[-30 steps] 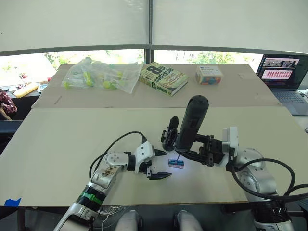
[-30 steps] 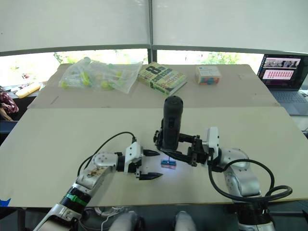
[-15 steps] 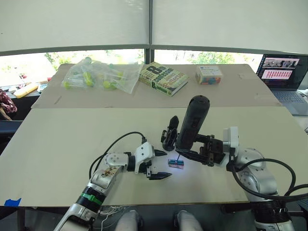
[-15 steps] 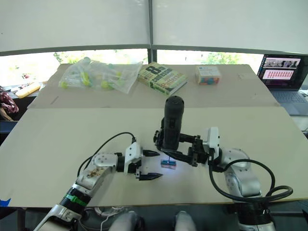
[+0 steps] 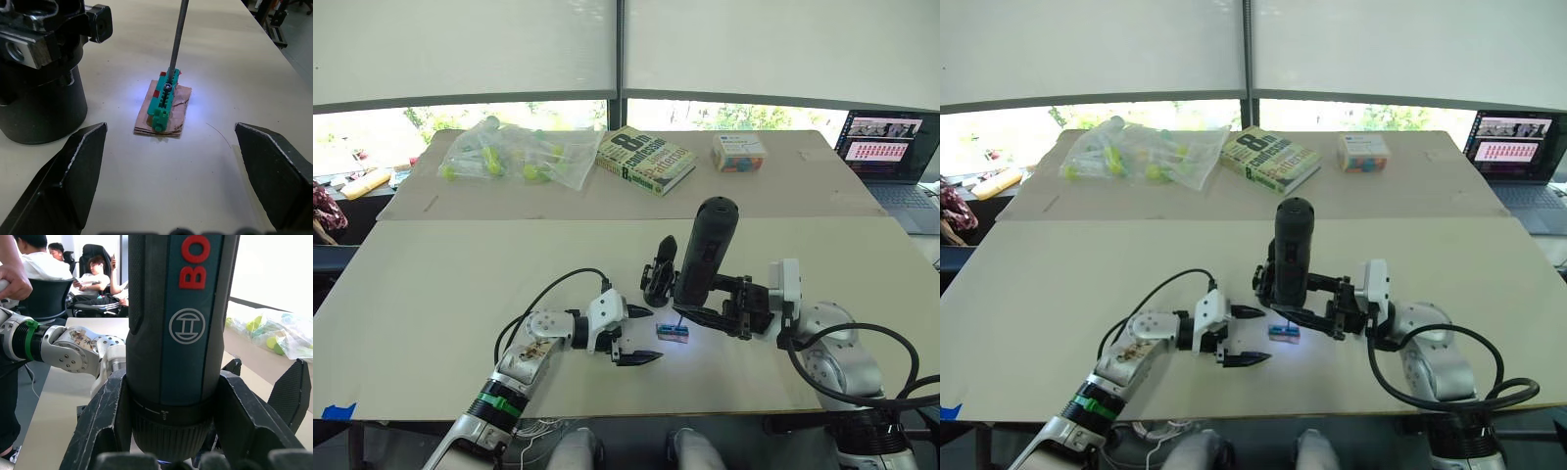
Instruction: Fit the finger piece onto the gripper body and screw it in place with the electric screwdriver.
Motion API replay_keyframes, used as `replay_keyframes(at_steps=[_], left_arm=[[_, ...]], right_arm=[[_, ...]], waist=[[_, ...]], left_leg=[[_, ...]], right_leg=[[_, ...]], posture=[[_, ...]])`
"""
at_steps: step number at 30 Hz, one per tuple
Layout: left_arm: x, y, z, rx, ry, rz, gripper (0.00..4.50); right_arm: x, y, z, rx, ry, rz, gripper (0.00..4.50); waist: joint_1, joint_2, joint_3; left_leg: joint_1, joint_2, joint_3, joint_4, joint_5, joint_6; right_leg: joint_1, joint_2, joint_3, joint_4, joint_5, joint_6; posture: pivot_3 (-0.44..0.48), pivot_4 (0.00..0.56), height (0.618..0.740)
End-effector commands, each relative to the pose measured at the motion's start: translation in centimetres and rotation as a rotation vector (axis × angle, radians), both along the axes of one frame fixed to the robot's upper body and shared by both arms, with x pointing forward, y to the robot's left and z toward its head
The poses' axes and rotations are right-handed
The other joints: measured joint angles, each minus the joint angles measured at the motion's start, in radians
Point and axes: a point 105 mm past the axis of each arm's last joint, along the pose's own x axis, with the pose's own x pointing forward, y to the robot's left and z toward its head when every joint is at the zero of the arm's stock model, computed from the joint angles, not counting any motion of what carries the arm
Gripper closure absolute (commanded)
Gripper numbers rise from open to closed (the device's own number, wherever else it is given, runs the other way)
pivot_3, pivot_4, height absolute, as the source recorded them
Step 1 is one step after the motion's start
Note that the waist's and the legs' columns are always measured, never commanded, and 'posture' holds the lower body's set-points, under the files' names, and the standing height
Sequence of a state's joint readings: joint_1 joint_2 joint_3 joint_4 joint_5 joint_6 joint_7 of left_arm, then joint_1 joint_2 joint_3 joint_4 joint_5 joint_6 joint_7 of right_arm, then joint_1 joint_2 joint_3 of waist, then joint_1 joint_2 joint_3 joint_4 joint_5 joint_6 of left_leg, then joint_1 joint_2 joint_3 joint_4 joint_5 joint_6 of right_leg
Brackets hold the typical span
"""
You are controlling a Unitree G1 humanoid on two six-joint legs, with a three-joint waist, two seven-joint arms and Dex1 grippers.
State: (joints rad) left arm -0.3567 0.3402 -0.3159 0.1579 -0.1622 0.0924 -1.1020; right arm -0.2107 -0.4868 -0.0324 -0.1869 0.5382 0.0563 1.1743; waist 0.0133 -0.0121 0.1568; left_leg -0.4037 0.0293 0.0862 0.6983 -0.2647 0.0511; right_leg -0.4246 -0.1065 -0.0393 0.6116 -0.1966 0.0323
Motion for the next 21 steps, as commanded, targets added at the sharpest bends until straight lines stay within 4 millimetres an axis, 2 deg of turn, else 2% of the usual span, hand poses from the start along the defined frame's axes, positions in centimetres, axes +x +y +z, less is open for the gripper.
replay_keyframes(at_steps=[1, 17, 21], left_arm=[[-0.7, -0.3, -0.9, 0.006, 0.044, -0.018, 0.09], [-0.7, -0.3, -1.0, 0.009, 0.05, -0.019, 0.09], [-0.6, -0.3, -1.0, 0.008, 0.049, -0.019, 0.09]], right_arm=[[-0.4, -0.3, 1.7, 0.036, -0.067, 0.007, 2.56], [-0.7, -1.1, 2.8, 0.067, -0.076, 0.005, 2.56], [-0.6, -1.1, 3.8, 0.106, -0.082, -0.005, 2.56]], waist=[[0.0, 0.0, 0.0], [0.0, 0.0, 0.0], [0.0, 0.0, 0.0]], left_leg=[[0.0, 0.0, 0.0, 0.0, 0.0, 0.0], [0.0, 0.0, 0.0, 0.0, 0.0, 0.0], [0.0, 0.0, 0.0, 0.0, 0.0, 0.0]], right_leg=[[0.0, 0.0, 0.0, 0.0, 0.0, 0.0], [0.0, 0.0, 0.0, 0.0, 0.0, 0.0], [0.0, 0.0, 0.0, 0.0, 0.0, 0.0]], posture=[[0.0, 0.15, 0.74], [0.0, 0.15, 0.74], [0.0, 0.15, 0.74]])
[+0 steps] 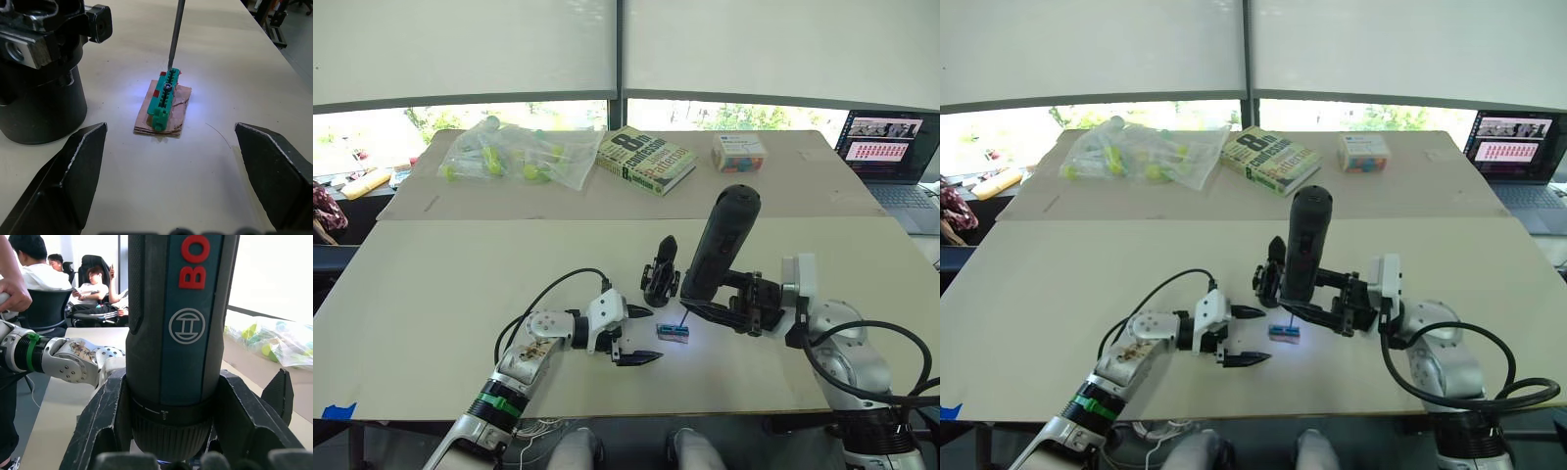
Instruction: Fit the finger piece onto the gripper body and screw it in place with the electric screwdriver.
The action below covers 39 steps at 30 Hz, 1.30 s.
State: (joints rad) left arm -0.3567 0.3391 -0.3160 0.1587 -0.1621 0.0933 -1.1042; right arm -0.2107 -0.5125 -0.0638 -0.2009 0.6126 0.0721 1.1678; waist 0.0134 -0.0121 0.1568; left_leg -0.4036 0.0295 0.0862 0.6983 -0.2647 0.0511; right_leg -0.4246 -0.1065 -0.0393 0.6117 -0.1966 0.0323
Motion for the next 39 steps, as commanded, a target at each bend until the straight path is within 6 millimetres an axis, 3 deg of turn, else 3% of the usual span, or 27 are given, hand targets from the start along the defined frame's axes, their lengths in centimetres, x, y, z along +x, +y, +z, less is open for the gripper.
replay_keyframes(at_steps=[1, 14, 39], left_arm=[[-0.6, -0.3, -1.0, 0.008, 0.046, -0.017, 0.09], [-0.6, -0.4, -0.9, 0.003, 0.042, -0.016, 0.09], [-0.8, -0.4, -1.0, 0.004, 0.049, -0.018, 0.09]], right_arm=[[-0.5, -0.2, 2.9, 0.073, -0.076, -0.005, 2.56], [-0.6, 1.1, 1.8, 0.043, -0.05, 0.024, 2.56], [-0.3, 1.1, 1.0, 0.034, -0.04, 0.009, 2.56]], waist=[[0.0, 0.0, 0.0], [0.001, 0.0, 0.0], [0.0, 0.0, 0.0]], left_leg=[[0.0, 0.0, 0.0, 0.0, 0.0, 0.0], [0.0, 0.0, 0.0, 0.0, 0.0, 0.0], [0.0, 0.0, 0.0, 0.0, 0.0, 0.0]], right_leg=[[0.0, 0.0, 0.0, 0.0, 0.0, 0.0], [0.0, 0.0, 0.0, 0.0, 0.0, 0.0], [0.0, 0.0, 0.0, 0.0, 0.0, 0.0]], posture=[[0.0, 0.15, 0.74], [0.0, 0.15, 0.74], [0.0, 0.15, 0.74]])
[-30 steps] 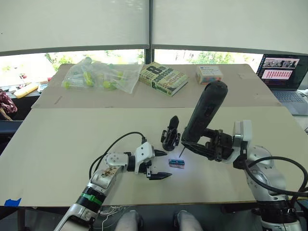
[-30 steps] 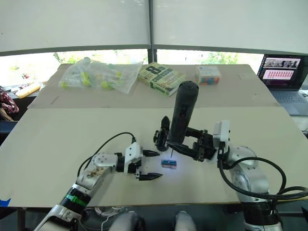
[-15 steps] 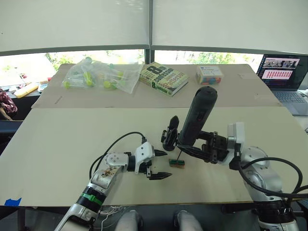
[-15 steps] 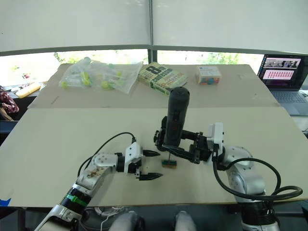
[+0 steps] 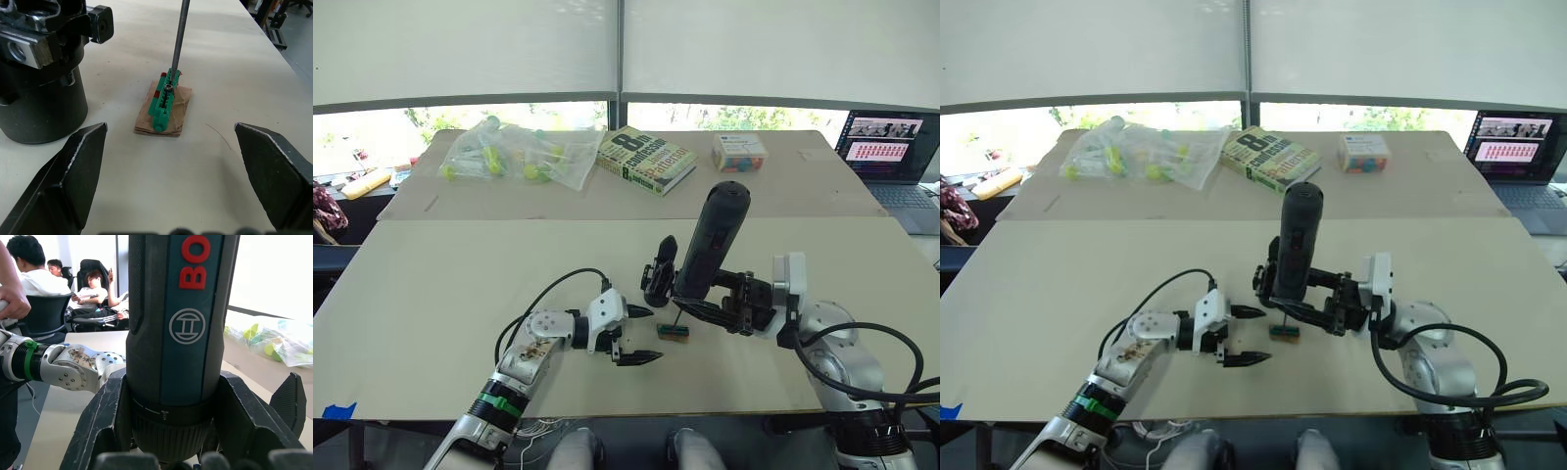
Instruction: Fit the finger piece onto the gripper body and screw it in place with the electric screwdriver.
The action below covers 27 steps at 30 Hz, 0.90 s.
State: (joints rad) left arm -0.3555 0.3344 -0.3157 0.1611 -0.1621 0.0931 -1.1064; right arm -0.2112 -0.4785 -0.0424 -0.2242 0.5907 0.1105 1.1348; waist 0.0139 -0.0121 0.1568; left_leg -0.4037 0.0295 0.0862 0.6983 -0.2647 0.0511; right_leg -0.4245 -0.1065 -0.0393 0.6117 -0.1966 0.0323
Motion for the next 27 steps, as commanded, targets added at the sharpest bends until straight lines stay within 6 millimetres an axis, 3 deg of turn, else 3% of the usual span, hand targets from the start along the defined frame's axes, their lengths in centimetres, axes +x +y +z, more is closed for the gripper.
replay_keyframes(at_steps=[1, 27], left_arm=[[-0.73, -0.27, -0.95, 0.008, 0.045, -0.016, 0.09], [-0.94, -0.32, -0.94, 0.007, 0.051, -0.015, 0.09]], right_arm=[[-0.35, 0.11, 1.27, 0.022, -0.07, 0.009, 2.56], [0.25, 0.12, 0.98, 0.005, -0.051, -0.006, 2.56]], waist=[[0.0, 0.0, 0.0], [-0.001, 0.0, 0.0]], left_leg=[[0.0, 0.0, 0.0, 0.0, 0.0, 0.0], [0.0, 0.0, 0.0, 0.0, 0.0, 0.0]], right_leg=[[0.0, 0.0, 0.0, 0.0, 0.0, 0.0], [0.0, 0.0, 0.0, 0.0, 0.0, 0.0]], posture=[[0.0, 0.15, 0.74], [0.0, 0.15, 0.74]])
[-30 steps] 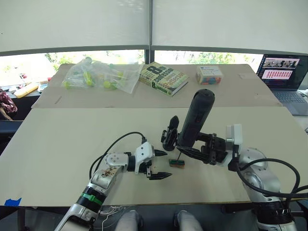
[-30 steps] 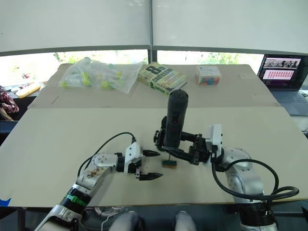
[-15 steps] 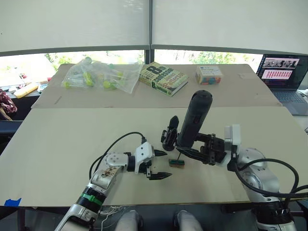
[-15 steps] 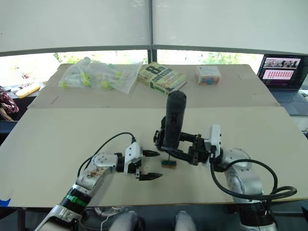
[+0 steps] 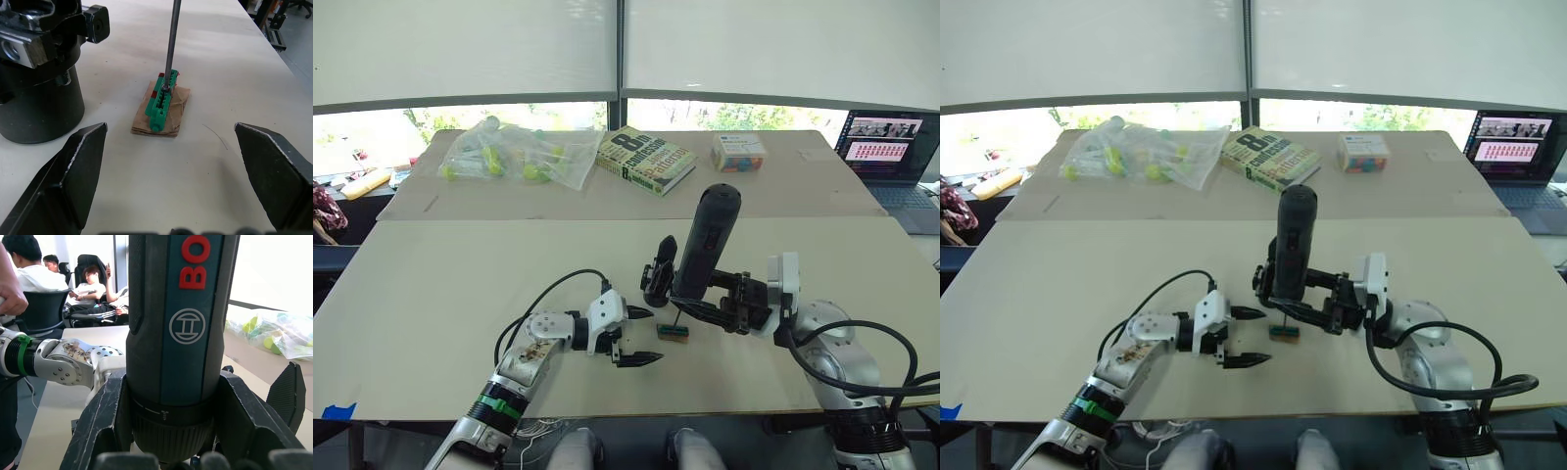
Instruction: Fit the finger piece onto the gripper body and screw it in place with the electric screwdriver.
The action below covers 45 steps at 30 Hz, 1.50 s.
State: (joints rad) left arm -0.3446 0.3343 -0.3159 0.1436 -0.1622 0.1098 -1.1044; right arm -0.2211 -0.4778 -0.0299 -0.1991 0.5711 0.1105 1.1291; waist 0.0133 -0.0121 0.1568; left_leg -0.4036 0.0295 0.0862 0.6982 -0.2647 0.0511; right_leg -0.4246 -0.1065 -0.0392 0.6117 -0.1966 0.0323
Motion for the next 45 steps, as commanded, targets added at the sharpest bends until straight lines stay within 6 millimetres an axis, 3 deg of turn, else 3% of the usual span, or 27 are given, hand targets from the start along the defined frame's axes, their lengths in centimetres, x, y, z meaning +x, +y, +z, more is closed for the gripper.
replay_keyframes(at_steps=[1, 45], left_arm=[[-0.7, -0.3, -0.9, 0.007, 0.041, -0.017, 0.09], [-0.4, -0.2, -0.7, 0.012, 0.036, -0.015, 0.09]], right_arm=[[-0.2, 0.0, 1.5, 0.02, -0.067, 0.006, 2.56], [0.0, -0.7, 0.1, -0.016, -0.003, -0.028, 2.56]], waist=[[0.0, 0.0, 0.0], [0.001, 0.0, 0.0]], left_leg=[[0.0, 0.0, 0.0, 0.0, 0.0, 0.0], [0.001, 0.0, 0.0, 0.0, 0.0, 0.0]], right_leg=[[0.0, 0.0, 0.0, 0.0, 0.0, 0.0], [0.001, 0.0, 0.0, 0.0, 0.0, 0.0]], posture=[[0.0, 0.15, 0.74], [0.0, 0.15, 0.74]])
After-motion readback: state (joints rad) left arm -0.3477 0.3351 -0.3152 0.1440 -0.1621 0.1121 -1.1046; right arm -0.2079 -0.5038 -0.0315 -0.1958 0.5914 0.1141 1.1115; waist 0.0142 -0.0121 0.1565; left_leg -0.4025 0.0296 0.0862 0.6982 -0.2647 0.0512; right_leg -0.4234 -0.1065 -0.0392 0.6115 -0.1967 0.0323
